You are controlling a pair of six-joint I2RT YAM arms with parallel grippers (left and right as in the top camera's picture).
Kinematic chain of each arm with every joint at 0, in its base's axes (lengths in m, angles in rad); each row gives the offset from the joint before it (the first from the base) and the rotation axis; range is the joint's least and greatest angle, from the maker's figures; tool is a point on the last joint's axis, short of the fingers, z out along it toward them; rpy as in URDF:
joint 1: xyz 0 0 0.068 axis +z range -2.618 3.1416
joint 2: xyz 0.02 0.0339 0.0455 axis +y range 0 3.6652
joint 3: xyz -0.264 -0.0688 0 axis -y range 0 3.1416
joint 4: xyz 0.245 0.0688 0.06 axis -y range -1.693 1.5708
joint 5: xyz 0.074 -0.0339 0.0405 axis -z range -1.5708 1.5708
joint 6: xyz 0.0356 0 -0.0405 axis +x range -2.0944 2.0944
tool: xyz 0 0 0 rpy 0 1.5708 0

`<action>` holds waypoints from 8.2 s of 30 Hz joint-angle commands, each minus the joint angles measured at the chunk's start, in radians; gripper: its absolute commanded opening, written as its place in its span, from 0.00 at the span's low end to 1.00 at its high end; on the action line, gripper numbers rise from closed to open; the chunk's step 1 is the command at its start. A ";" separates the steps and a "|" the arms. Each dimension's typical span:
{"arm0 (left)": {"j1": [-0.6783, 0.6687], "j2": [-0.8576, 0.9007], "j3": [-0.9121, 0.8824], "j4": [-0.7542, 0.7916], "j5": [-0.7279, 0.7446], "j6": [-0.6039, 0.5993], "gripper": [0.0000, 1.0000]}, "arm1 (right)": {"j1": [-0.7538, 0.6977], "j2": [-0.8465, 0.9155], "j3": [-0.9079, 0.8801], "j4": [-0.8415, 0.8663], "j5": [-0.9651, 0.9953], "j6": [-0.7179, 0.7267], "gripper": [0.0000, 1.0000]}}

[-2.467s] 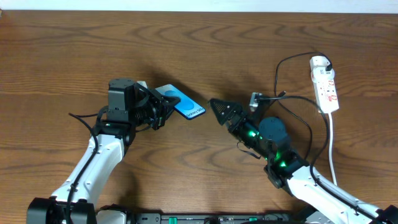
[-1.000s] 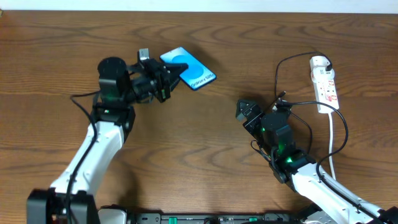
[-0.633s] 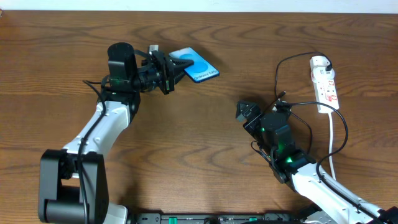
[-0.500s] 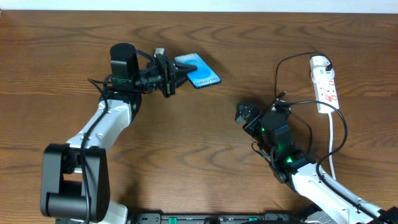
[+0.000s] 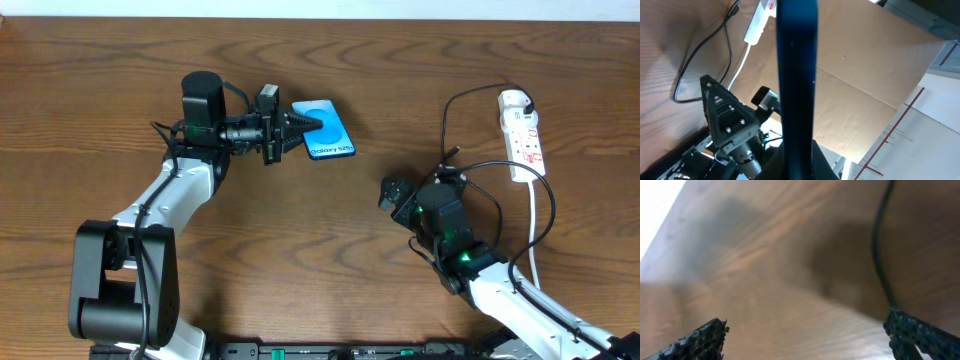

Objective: Plug charger to phone and switch on socket

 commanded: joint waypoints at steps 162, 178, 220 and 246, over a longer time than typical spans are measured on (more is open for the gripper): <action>0.187 -0.003 0.034 0.009 0.018 0.200 0.08 | 0.037 0.653 0.592 -0.397 0.237 -0.430 0.37; 0.187 -0.003 0.034 0.009 0.016 0.218 0.08 | 0.033 0.637 0.593 -0.387 0.177 -0.430 0.01; -0.051 -0.003 0.035 0.230 -0.108 0.272 0.07 | -0.072 -0.125 0.573 -0.827 -0.699 -0.753 0.01; -0.051 -0.003 0.035 0.230 -0.178 0.228 0.08 | 0.021 -0.141 0.450 -0.504 -0.607 -0.517 0.01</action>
